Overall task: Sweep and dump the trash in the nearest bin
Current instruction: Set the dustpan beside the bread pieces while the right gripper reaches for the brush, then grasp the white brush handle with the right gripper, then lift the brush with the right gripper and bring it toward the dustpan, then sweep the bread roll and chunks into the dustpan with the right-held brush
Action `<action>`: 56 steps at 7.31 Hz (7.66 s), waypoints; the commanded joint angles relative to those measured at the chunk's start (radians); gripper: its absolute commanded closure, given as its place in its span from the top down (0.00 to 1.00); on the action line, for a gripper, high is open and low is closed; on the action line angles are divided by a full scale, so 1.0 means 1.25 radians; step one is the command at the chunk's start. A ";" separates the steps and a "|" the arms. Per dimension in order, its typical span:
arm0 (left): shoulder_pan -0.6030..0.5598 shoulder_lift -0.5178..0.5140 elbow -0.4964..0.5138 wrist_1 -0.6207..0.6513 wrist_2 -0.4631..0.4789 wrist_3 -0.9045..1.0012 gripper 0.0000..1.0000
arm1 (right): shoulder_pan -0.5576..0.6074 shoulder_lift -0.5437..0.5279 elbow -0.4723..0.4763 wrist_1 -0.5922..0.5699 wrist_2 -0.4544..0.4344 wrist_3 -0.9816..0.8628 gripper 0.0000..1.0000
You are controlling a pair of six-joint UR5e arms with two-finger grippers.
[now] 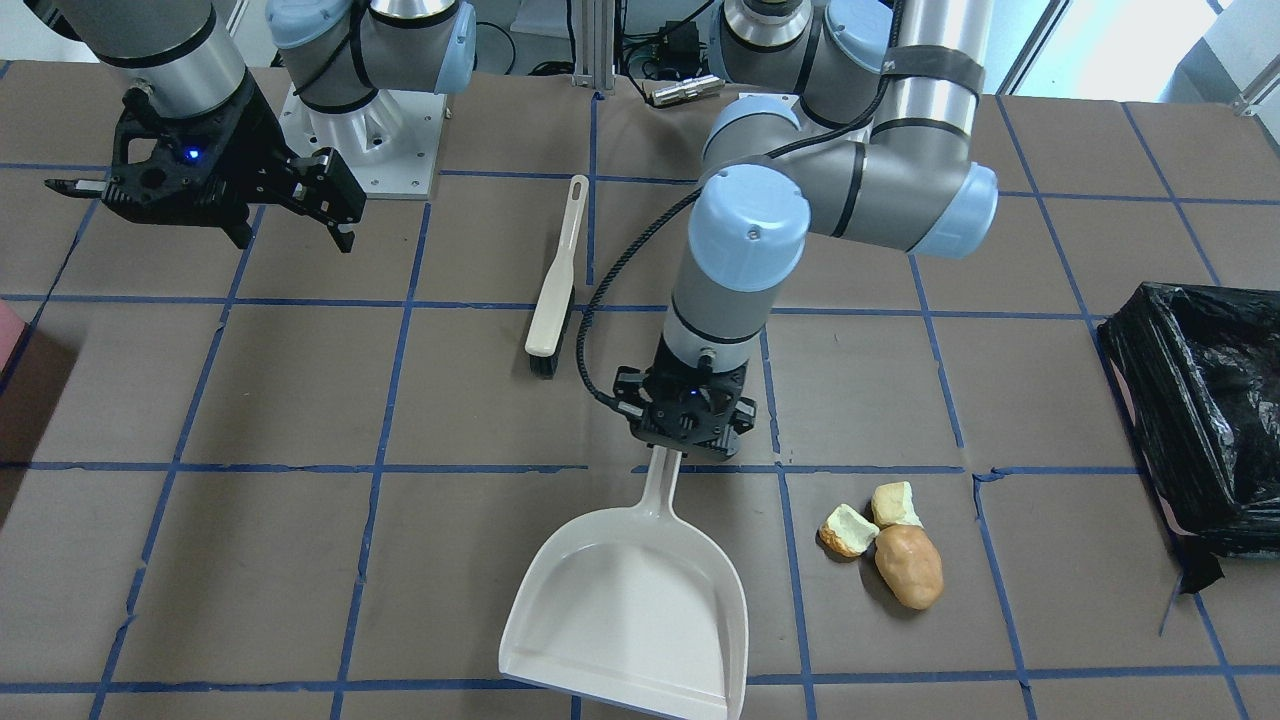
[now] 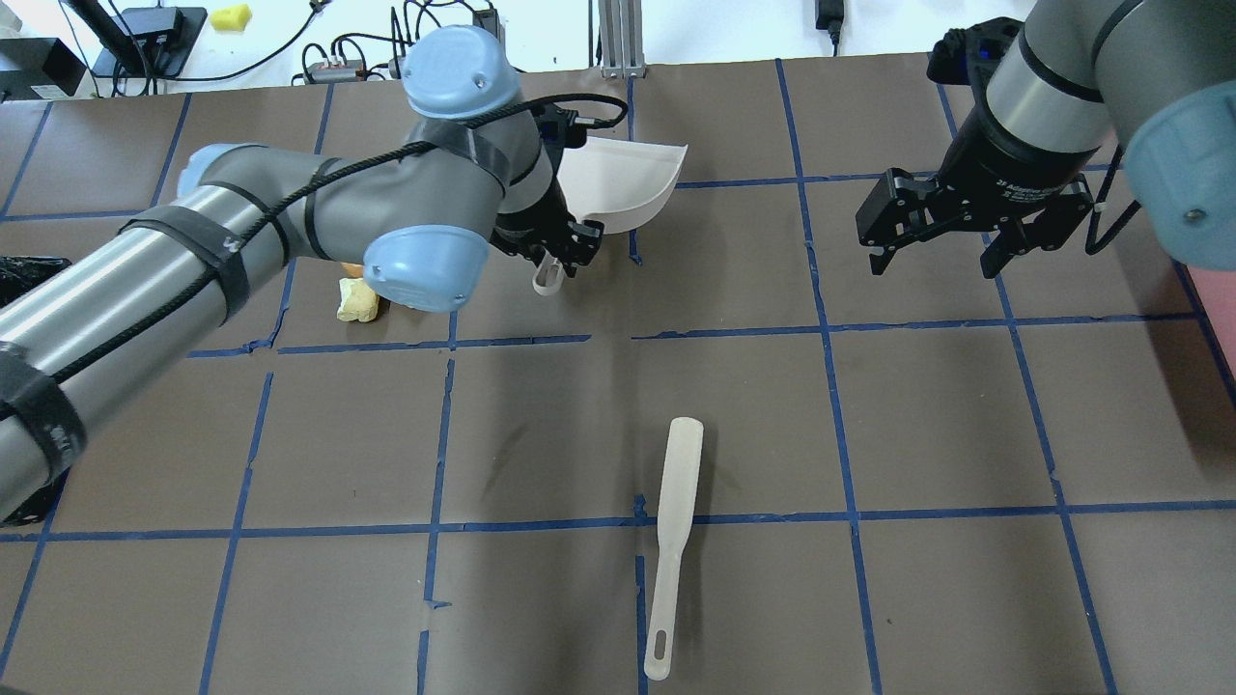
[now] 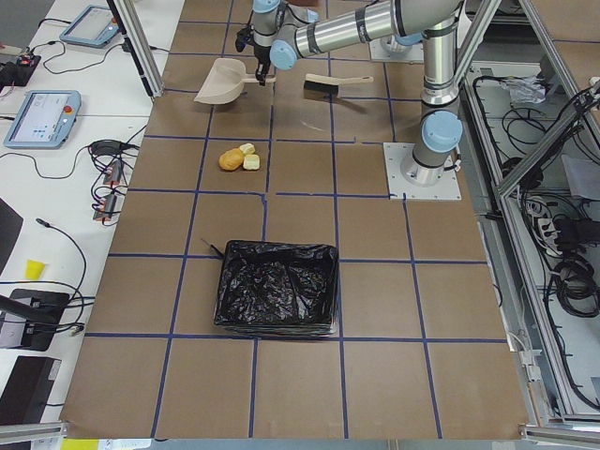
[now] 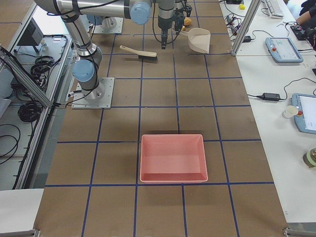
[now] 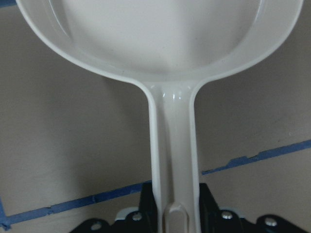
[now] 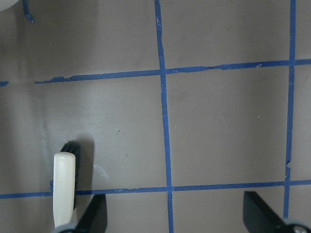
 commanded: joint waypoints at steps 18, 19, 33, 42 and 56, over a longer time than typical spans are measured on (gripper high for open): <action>0.621 0.042 0.031 -0.124 0.074 1.482 0.06 | 0.482 -0.080 0.423 -0.423 -0.077 0.708 0.99; 0.622 -0.003 0.075 -0.109 0.085 1.528 0.06 | 0.488 -0.076 0.432 -0.440 -0.078 0.710 0.99; 0.622 -0.139 0.111 -0.090 0.087 1.565 0.07 | 0.596 0.054 0.517 -0.655 -0.103 0.802 0.98; 0.600 -0.123 0.066 -0.036 0.090 1.572 0.07 | 0.609 0.075 0.511 -0.682 -0.110 0.797 0.63; 0.600 -0.118 0.060 -0.033 0.088 1.571 0.07 | 0.567 0.292 0.057 -0.429 -0.152 0.449 0.10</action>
